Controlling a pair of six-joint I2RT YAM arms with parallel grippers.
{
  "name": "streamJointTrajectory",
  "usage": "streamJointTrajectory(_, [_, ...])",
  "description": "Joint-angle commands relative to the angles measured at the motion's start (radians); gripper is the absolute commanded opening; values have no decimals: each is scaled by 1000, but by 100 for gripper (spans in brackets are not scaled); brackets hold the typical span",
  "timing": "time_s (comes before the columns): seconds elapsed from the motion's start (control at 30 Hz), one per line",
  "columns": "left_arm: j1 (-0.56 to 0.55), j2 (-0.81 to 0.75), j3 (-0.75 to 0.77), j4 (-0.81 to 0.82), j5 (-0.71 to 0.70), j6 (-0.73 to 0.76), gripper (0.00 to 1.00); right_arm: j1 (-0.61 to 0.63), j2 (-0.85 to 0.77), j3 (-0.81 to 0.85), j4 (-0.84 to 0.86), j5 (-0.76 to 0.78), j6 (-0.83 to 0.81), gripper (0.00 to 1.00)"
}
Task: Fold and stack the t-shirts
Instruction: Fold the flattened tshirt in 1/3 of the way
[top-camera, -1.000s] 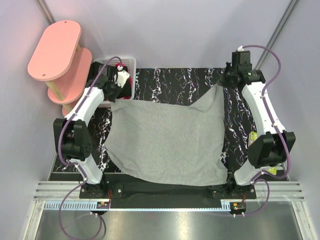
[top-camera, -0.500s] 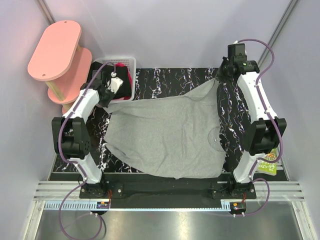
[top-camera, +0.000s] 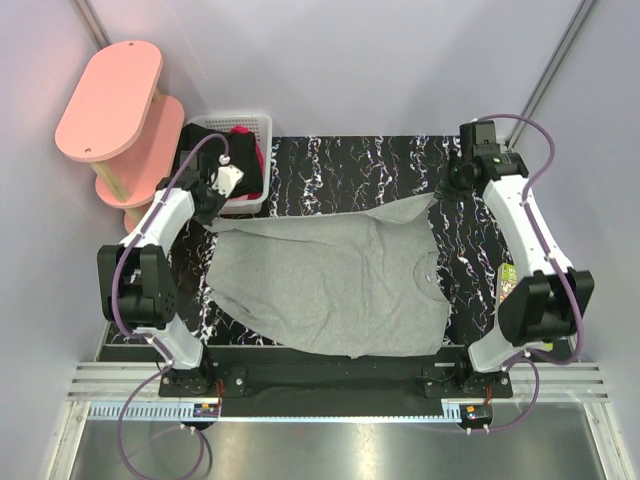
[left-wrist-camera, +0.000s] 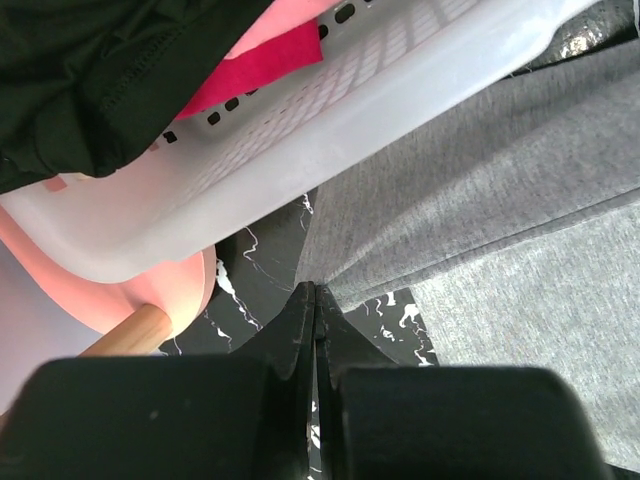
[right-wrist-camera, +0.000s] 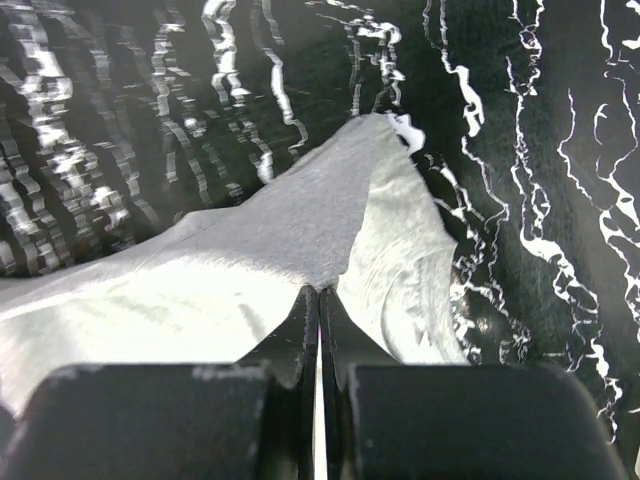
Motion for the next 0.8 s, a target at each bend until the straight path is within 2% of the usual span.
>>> streamJointTrajectory(0.0, [4, -73, -23, 35, 16, 10, 0, -7, -139, -44, -9, -52, 6, 0])
streamJointTrajectory(0.27, [-5, -190, -184, 31, 79, 21, 0, 31, -366, -283, -34, -167, 71, 0])
streamJointTrajectory(0.4, [-10, -234, -276, 45, 90, 32, 0, 114, -452, -467, -32, -248, 144, 0])
streamJointTrajectory(0.53, [-10, -216, -287, 61, 70, 35, 0, 255, -515, -526, -8, -344, 227, 0])
streamJointTrajectory(0.77, [-17, -188, -249, 58, 79, 19, 0, 283, -570, -621, -110, -147, 246, 0])
